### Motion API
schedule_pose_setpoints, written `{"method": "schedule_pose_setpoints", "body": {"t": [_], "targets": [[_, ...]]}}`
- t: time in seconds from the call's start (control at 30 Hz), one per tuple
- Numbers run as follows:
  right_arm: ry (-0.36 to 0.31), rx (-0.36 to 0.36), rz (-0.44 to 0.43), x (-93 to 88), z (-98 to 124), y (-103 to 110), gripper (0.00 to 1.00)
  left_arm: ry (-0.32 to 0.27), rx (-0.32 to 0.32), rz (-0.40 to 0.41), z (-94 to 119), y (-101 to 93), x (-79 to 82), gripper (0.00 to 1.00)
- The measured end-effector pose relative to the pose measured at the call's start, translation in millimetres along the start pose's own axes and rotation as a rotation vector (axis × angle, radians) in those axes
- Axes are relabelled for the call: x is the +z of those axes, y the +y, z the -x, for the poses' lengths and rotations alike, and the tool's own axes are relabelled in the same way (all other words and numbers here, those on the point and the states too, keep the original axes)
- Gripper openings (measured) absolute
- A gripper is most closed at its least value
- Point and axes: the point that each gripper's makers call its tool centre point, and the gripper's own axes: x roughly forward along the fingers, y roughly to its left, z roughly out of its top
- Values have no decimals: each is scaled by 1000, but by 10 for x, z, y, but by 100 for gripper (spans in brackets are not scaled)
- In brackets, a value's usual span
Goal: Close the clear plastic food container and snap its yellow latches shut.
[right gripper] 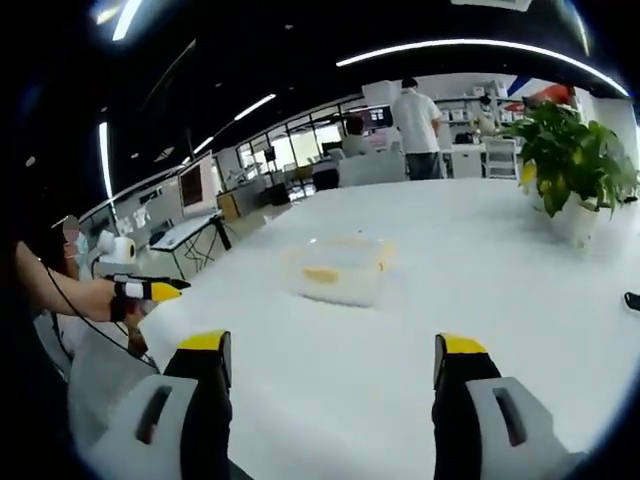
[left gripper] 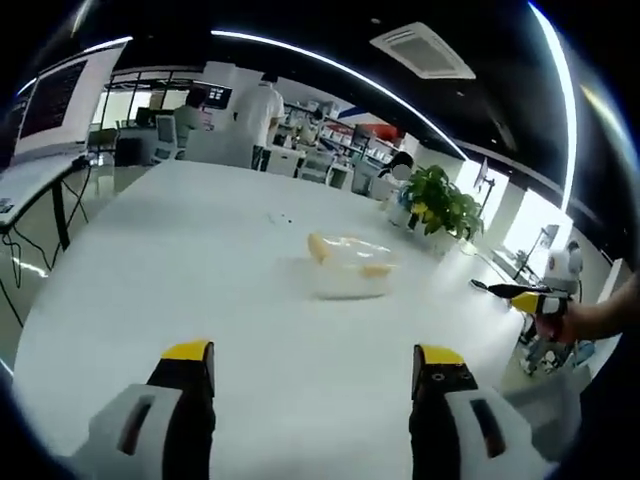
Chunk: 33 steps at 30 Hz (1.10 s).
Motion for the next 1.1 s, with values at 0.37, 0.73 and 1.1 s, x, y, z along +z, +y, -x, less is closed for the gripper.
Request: {"method": "schedule_pose_setpoints", "body": {"t": [0.37, 0.73, 1.1], "targets": [[-19, -30, -22, -102, 155, 174, 82, -3, -8, -39, 230, 0, -48, 77], [-92, -46, -59, -174, 197, 256, 83, -82, 24, -51, 492, 22, -65, 80], [-80, -61, -52, -263, 146, 302, 83, -95, 136, -5, 678, 261, -218, 78]]}}
